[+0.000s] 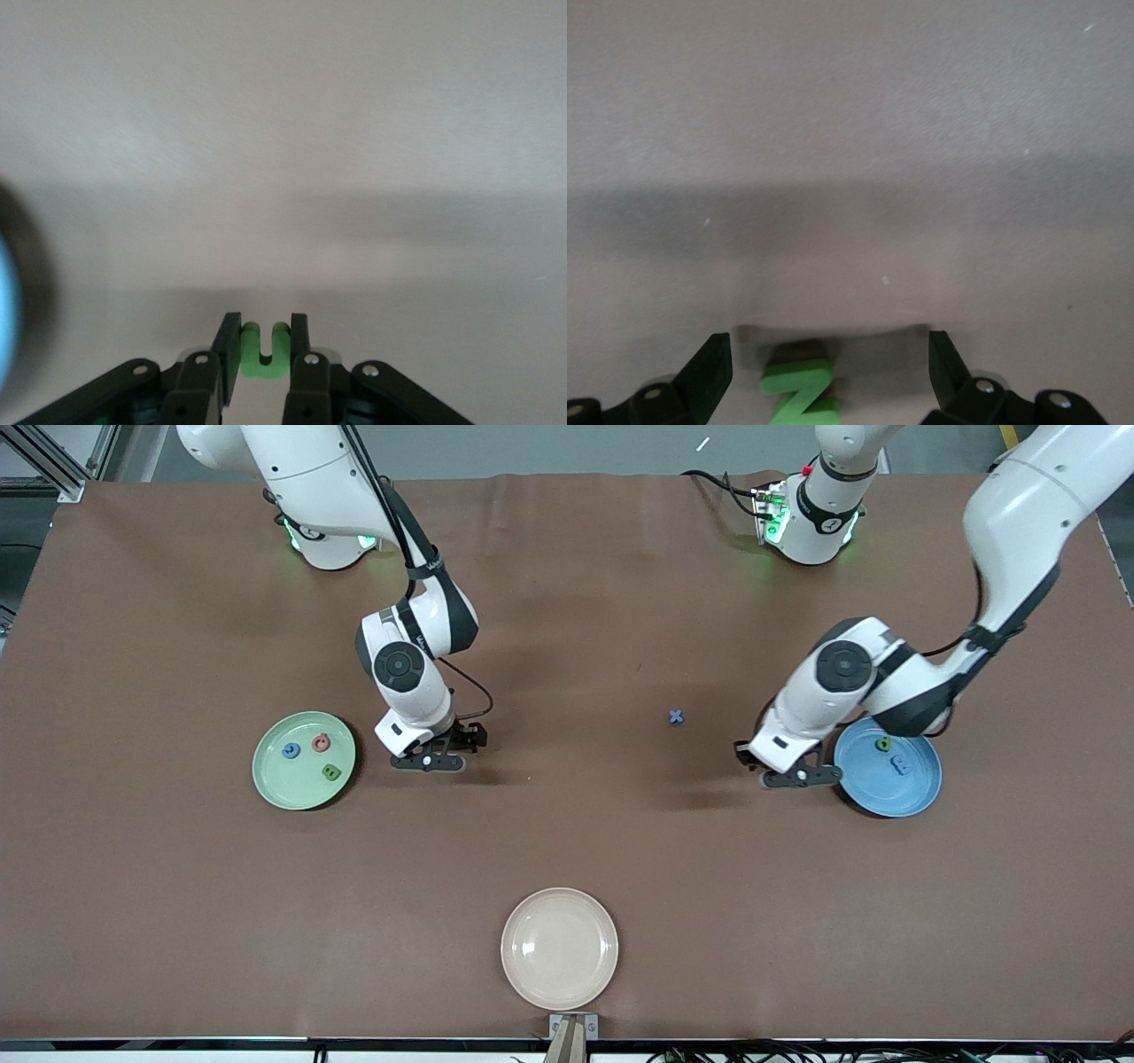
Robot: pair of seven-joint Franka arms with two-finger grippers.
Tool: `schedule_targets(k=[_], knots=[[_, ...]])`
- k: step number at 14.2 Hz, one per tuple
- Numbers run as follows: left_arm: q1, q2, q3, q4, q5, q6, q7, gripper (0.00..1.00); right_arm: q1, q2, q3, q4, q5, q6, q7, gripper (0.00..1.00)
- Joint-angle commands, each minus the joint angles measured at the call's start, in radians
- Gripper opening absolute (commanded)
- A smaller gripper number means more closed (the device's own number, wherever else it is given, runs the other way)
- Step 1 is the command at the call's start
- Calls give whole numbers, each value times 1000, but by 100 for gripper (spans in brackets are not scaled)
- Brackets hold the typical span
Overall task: Sort upper and lower case letters into plates
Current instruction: 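Grasp green N with the right gripper while the left gripper lifts u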
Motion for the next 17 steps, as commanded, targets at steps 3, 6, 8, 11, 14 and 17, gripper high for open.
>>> schedule_targets(k=[3,6,8,11,14,17], knots=[[149,-25,-30,-51,18,-9,312,3,44,-12,-11,-30,23,13,43,86],[226,-26,-30,-76,19,-10,452,3,49,-12,-11,-34,23,13,43,78],[268,-32,-30,-81,24,-10,510,3,49,-12,-11,-42,23,13,60,64],[318,-58,-33,-99,25,-44,598,3,46,-13,-11,-42,24,11,69,34],[363,-60,-32,-114,30,-47,671,3,38,-15,-12,-33,24,8,122,6],[375,-43,-26,-119,67,-47,676,4,9,-28,-15,-30,24,-4,121,2]])
